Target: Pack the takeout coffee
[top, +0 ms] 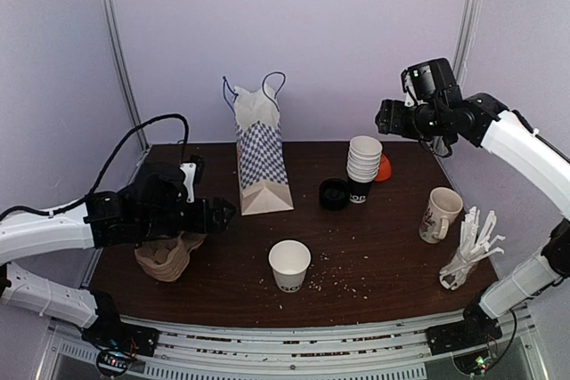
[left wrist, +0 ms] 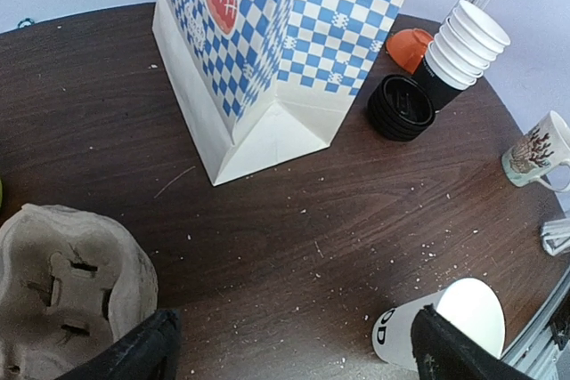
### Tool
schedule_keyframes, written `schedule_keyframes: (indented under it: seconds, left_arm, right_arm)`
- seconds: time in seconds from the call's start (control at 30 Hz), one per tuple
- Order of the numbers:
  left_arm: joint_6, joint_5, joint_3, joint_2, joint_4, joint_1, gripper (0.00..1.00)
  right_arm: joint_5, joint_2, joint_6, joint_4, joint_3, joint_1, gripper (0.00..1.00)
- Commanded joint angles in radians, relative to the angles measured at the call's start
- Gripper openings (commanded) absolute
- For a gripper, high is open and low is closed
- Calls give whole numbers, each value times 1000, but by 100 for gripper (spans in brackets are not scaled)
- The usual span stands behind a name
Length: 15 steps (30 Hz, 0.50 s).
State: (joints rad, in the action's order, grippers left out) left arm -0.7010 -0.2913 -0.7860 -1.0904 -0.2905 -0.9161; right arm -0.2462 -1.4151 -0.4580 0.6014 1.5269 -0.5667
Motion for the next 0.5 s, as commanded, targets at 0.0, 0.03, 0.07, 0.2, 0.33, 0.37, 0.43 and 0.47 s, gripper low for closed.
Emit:
schedule_keyframes:
  seconds: [0.0,0.03,0.07,0.2,0.33,0.37,0.43,0.47]
  left_arm:
    - [59,15,-49,-38,53,6,93]
    - [65,22,-56,-47,53,6,93]
    - [70,31,-60,-53,57,6,93]
    - [81,119,-55,-79,106,6,93]
    - [78,185,-59,-125,127,6,93]
    - [77,189,-60,-136,133,6,93]
    - [80,188,-63,-152,139,6,93]
    - [81,188,-65,-159,143,6,93]
  right_arm:
    - [88,-53,-9,-58,-63,37,74]
    - [98,-54,-12,-77,-90,35,74]
    - [115,-49,-23,-105,-126,34,73]
    - [103,19,-77,-262,-320,-24,72]
    - [125,21,-170,-396,-494,-79,68]
    - [136,6,-207,-416,-516,-80,66]
    - [141,-32,-254,-472,-552,-82,62]
    - [137,-52,-276,-507,-568,-82,60]
